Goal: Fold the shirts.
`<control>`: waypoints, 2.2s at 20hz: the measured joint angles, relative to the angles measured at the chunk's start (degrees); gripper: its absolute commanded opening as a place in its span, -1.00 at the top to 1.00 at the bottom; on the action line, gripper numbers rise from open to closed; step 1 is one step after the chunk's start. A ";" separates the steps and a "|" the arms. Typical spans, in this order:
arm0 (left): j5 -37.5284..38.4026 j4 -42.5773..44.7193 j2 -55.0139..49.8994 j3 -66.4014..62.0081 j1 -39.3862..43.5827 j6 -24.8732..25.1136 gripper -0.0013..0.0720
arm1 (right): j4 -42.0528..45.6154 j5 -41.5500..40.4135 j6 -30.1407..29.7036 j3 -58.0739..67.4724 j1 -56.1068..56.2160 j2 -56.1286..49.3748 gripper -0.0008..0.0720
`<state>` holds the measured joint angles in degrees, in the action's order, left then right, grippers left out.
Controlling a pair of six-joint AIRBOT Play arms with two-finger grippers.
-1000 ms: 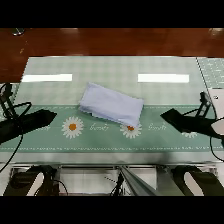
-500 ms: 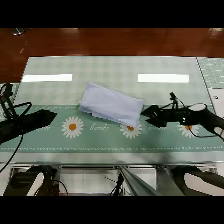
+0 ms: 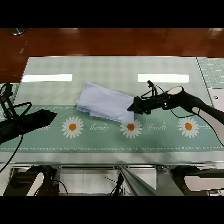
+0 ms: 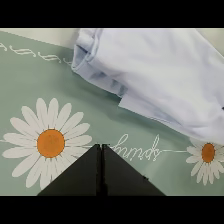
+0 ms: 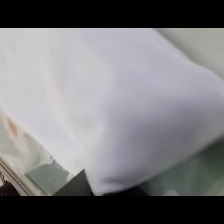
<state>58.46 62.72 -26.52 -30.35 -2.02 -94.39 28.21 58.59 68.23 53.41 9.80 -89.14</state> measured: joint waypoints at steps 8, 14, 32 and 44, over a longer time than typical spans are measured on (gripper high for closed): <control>0.00 0.02 0.00 0.00 0.00 0.04 0.89 | 23.17 13.79 15.69 40.41 4.04 -0.81 0.92; -0.02 0.02 0.00 0.00 0.00 0.07 0.89 | 34.12 20.26 23.50 61.48 -2.03 0.31 0.92; 0.02 0.04 0.00 0.00 0.00 0.07 0.89 | 40.79 43.56 30.71 49.35 -54.18 16.85 0.92; -1.75 -1.31 -0.02 0.00 0.00 0.13 0.89 | 71.36 42.58 33.88 8.33 -72.30 43.50 -0.74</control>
<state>56.71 61.41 -26.55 -30.35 -2.02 -94.26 99.57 101.16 102.10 61.73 -62.50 -45.65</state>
